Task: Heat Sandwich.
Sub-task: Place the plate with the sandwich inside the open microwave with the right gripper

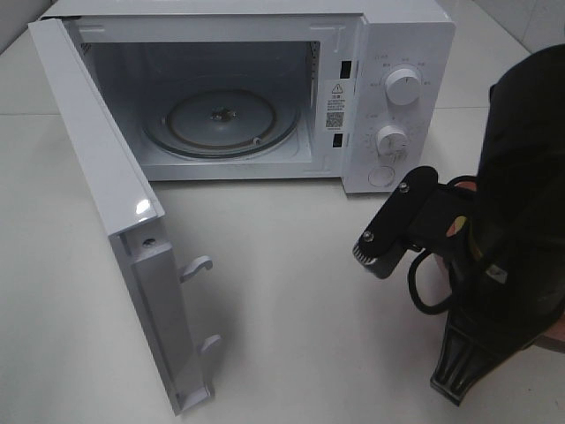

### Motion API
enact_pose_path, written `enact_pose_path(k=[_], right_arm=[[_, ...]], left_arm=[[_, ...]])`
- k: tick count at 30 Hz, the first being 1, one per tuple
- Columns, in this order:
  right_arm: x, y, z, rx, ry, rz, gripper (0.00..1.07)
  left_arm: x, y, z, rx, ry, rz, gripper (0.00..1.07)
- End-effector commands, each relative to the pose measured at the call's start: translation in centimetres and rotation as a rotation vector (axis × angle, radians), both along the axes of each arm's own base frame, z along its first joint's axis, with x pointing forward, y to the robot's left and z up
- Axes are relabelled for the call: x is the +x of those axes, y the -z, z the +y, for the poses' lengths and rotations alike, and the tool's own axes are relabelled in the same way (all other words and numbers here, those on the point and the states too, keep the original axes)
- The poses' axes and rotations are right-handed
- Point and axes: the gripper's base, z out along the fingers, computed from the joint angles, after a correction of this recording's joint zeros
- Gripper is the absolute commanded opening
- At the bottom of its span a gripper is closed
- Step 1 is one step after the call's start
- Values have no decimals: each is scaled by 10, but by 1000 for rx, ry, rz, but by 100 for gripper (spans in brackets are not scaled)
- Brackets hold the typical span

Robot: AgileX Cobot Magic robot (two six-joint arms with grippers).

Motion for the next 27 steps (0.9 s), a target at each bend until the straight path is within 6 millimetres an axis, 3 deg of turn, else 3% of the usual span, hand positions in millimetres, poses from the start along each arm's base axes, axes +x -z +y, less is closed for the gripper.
enact_pose_path(k=[1, 13, 27], right_arm=[[-9, -1, 5, -41, -101, 4, 1], [-21, 0, 18, -55, -293, 31, 1], [-17, 1, 31, -21, -651, 53, 2]], left_arm=[[-4, 0, 0, -7, -5, -34, 101], [-4, 0, 0, -7, -5, -34, 101], [-4, 0, 0, -7, -5, -34, 101]])
